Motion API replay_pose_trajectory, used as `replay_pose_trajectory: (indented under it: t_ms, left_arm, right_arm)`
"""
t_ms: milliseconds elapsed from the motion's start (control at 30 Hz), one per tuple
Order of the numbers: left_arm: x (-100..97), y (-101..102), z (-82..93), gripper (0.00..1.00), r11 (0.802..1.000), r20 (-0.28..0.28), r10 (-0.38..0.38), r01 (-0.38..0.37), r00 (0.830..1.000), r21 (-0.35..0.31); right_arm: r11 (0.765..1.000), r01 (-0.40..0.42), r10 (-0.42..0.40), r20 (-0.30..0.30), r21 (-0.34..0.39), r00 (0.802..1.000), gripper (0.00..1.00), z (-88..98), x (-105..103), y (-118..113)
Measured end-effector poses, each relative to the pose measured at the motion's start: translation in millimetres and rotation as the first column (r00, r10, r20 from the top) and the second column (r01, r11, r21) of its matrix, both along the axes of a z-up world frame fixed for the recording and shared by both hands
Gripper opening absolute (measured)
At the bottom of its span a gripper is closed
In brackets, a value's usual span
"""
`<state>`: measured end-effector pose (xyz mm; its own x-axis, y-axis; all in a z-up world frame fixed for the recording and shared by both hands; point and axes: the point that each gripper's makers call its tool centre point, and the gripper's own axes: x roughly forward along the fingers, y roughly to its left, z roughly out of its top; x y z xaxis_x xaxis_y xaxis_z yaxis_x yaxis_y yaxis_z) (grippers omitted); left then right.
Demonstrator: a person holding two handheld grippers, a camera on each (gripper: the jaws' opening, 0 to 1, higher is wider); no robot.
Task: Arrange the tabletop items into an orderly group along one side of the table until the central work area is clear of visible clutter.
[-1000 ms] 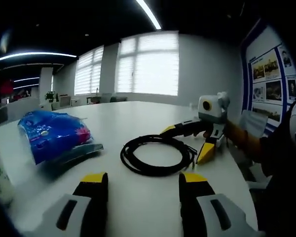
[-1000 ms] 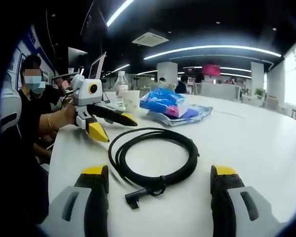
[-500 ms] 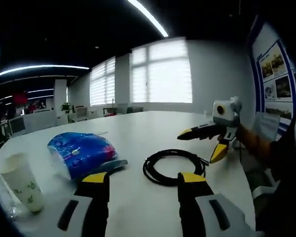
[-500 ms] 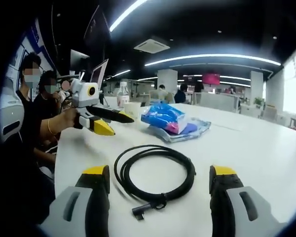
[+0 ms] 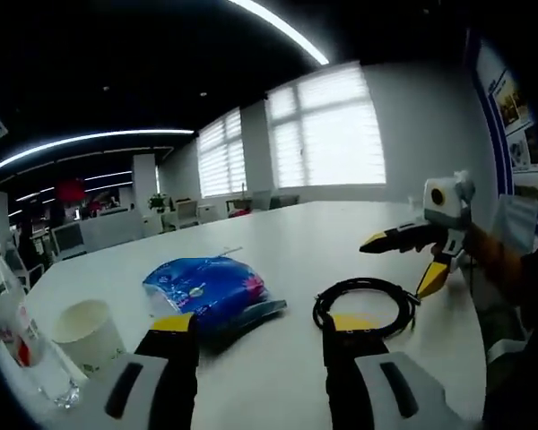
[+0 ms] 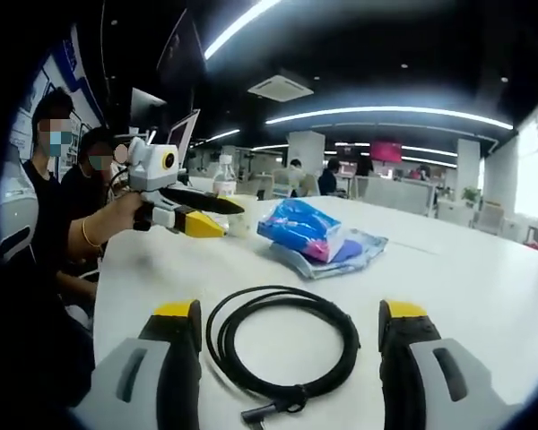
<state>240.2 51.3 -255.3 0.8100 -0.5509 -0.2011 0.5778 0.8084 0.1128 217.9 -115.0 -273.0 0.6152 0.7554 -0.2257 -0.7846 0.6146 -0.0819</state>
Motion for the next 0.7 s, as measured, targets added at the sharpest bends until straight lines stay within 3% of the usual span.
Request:
replay_pose_trajectory:
  t_ms: [267, 400, 700]
  left_arm:
    - [9.2, 15, -2.6, 0.55, 0.996, -0.028, 0.083, -0.083, 0.996, 0.011]
    - [12.1, 19, 2.1, 0.55, 0.995, -0.025, 0.099, -0.100, 0.995, -0.018]
    - [18.8, 19, 6.9, 0.54, 0.994, -0.026, 0.107, -0.107, 0.994, -0.017]
  right_arm:
    - [0.999, 0.032, -0.032, 0.021, -0.006, 0.999, 0.76, 7.3, 15, 6]
    - [1.000, 0.029, -0.029, 0.027, -0.008, 0.999, 0.76, 10.1, 19, 11]
    - [0.998, 0.032, -0.030, 0.040, -0.047, 0.999, 0.74, 10.5, 30, 23]
